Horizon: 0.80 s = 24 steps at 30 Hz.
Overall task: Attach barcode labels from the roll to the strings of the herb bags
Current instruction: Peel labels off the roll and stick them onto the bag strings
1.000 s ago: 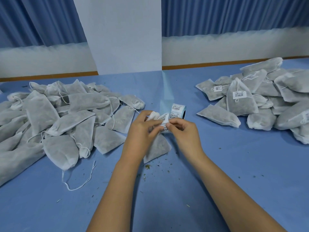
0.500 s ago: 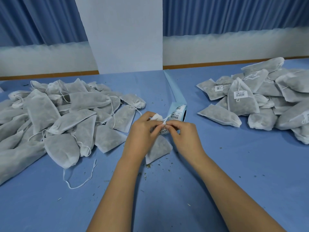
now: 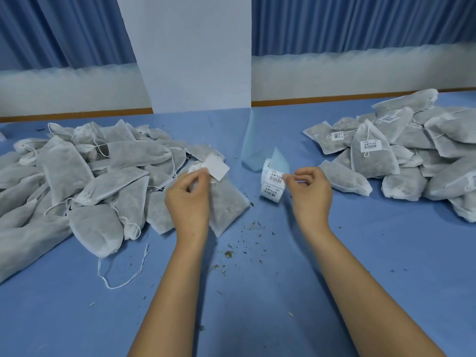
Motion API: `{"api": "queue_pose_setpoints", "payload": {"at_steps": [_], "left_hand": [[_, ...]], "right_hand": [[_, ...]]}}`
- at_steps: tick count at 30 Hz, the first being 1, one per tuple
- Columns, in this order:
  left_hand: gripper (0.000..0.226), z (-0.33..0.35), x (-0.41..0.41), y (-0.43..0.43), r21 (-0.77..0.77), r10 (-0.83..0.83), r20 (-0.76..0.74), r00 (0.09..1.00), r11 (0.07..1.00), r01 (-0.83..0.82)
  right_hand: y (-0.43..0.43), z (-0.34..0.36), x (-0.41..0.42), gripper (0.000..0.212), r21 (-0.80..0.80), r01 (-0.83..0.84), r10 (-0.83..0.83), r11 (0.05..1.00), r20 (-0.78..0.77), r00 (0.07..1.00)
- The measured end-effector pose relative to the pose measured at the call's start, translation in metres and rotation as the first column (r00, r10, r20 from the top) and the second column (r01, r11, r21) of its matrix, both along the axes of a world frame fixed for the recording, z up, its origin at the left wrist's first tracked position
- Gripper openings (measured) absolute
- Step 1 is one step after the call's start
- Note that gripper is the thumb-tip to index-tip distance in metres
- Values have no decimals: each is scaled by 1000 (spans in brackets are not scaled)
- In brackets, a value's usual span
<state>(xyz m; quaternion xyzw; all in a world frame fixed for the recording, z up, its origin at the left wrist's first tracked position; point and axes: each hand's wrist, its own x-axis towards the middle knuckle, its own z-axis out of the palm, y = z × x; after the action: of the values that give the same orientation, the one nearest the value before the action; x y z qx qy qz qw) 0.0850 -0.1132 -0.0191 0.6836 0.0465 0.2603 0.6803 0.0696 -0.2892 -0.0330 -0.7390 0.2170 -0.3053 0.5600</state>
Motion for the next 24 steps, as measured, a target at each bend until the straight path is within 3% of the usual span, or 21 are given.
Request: {"api": "queue_pose_setpoints", "payload": {"at_steps": [3, 6, 9, 17, 24], "left_hand": [[22, 1, -7, -8, 170, -63, 103, 993, 984, 45], [10, -6, -9, -14, 462, -153, 302, 941, 887, -3], [10, -10, -10, -19, 601, -281, 409, 868, 798, -25], [11, -9, -12, -21, 673, -361, 437, 824, 739, -33], [10, -8, -13, -18, 656, -359, 412, 837, 754, 1]], "right_hand": [[-3, 5, -5, 20, -114, 63, -63, 991, 4, 998], [5, 13, -17, 35, 16, -242, 238, 970, 128, 963], [19, 16, -23, 38, 145, -436, 423, 888, 114, 899], [21, 16, -24, 37, 462, -407, 429, 788, 62, 901], [16, 18, -22, 19, 659, -472, 490, 585, 177, 854]]}}
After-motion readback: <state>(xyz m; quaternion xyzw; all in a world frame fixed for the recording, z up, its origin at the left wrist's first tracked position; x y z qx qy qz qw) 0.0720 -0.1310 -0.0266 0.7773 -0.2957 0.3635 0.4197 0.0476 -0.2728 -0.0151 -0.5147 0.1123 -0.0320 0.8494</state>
